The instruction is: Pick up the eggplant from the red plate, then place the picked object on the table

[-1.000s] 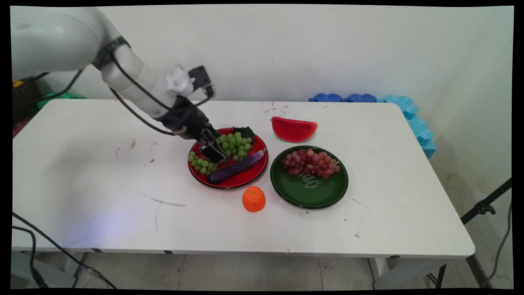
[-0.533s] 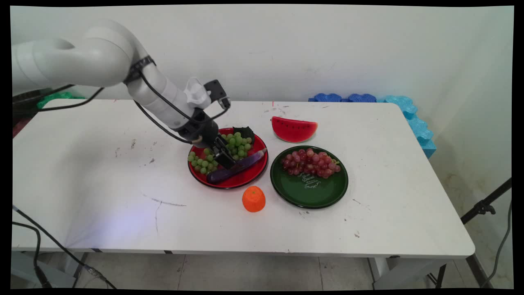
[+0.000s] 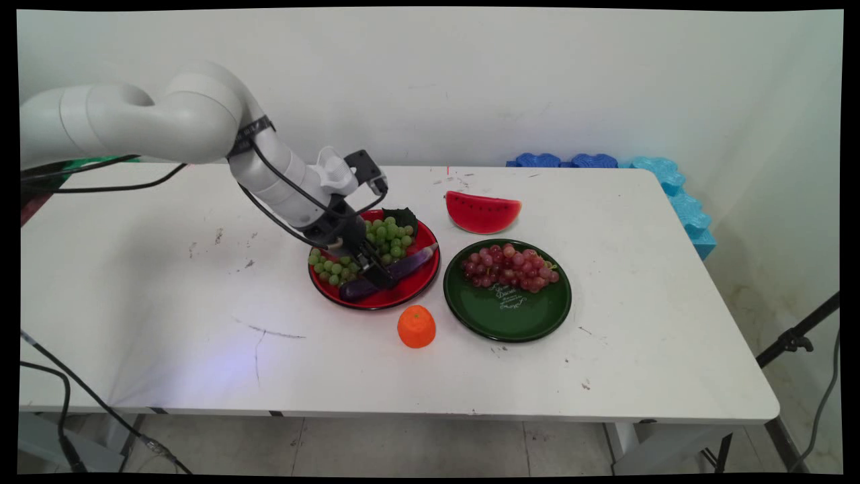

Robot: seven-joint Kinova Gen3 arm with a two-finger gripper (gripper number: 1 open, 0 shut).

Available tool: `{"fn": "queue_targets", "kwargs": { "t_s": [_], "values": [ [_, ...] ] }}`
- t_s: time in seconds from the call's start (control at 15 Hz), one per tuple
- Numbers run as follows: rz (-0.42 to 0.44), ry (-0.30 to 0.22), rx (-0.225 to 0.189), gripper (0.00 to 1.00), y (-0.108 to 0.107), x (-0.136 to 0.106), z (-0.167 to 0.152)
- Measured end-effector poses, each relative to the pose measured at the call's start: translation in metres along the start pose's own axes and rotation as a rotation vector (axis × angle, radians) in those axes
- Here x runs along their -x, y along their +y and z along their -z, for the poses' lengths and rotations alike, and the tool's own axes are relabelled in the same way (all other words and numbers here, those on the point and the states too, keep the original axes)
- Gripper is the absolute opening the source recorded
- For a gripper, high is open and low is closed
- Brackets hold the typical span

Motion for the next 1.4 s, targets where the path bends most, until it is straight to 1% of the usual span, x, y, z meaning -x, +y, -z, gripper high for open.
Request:
{"fn": "queue_targets", "kwargs": {
  "t_s": [0.33,0.4,1.0,1.27,1.4],
  "values": [
    [0.007,-0.012,-0.001,1.00,0.000,0.005,-0.009],
    [0.006,-0.013,-0.001,0.00,0.000,0.005,-0.010],
    [-0.034,-0.009,0.002,0.00,0.002,0.008,-0.012],
    [-0.060,0.005,0.001,0.00,0.008,0.003,0.002],
    [-0.078,0.018,0.002,0.00,0.012,-0.002,0.016]
  ]
}}
